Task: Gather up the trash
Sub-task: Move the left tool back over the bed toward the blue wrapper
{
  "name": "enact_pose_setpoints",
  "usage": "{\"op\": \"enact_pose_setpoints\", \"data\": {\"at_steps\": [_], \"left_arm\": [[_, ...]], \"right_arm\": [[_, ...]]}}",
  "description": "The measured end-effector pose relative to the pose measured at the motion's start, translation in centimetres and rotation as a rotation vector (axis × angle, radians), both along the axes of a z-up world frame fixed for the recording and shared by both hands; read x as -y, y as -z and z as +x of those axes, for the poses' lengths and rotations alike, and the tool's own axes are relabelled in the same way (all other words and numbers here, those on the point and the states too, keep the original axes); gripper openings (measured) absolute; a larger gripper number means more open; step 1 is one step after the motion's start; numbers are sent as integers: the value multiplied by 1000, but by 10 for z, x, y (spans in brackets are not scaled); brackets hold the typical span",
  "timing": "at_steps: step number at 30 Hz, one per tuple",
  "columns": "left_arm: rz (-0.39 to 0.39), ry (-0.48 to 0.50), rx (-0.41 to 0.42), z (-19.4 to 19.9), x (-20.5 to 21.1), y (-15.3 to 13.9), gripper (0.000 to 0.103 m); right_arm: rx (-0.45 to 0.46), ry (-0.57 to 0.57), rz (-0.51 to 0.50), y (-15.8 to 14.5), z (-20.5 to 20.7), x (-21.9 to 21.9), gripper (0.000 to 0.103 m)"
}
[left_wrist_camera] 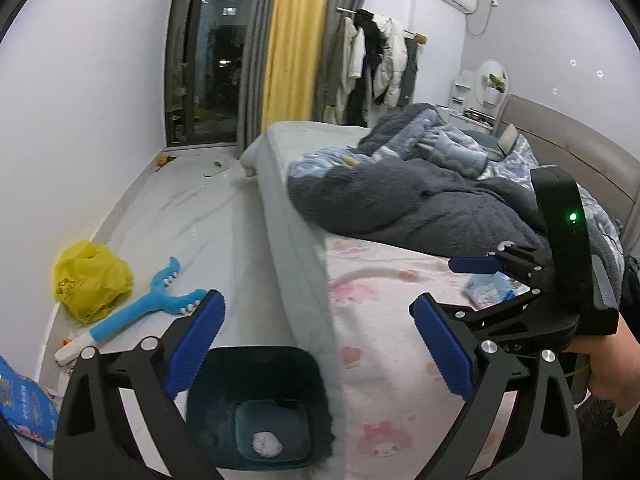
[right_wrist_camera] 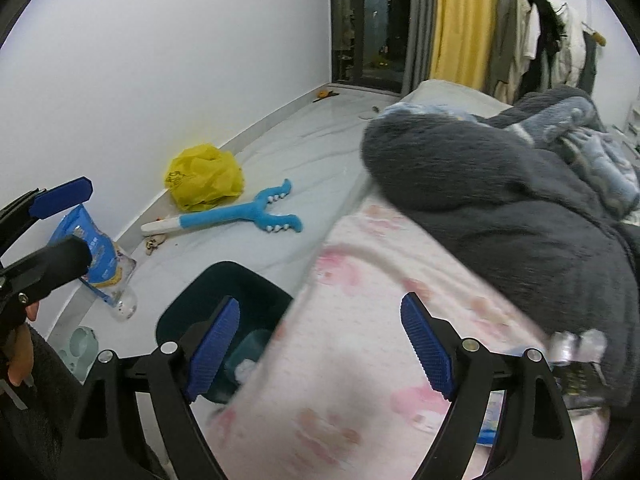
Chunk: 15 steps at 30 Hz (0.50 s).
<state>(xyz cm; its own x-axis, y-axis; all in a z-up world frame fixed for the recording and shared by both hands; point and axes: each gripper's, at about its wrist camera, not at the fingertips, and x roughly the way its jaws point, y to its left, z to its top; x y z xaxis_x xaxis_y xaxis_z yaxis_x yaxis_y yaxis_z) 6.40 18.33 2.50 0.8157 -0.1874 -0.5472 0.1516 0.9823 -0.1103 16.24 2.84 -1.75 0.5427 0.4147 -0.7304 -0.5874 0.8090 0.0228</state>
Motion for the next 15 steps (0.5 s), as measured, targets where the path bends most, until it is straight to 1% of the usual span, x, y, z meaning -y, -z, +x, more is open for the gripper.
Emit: {"op": "enact_pose_setpoints", "data": {"at_steps": [3, 9, 10, 11, 15], "left_arm": [[-19, 29, -2, 3, 13, 0, 97], [-19, 74, -5, 9, 43, 0, 97], [-18, 80, -7, 9, 46, 1, 97], [-15, 81, -8, 10, 50, 2, 97], [-27, 98, -15, 15, 64, 4, 97]], "right_arm": [[8, 23, -1, -3, 1, 22, 84], [21, 84, -8, -7, 4, 65, 84], [26, 96, -9, -8, 5, 79, 84], [26, 96, -9, -8, 5, 79, 84], [33, 101, -5, -10, 2, 105, 84]]}}
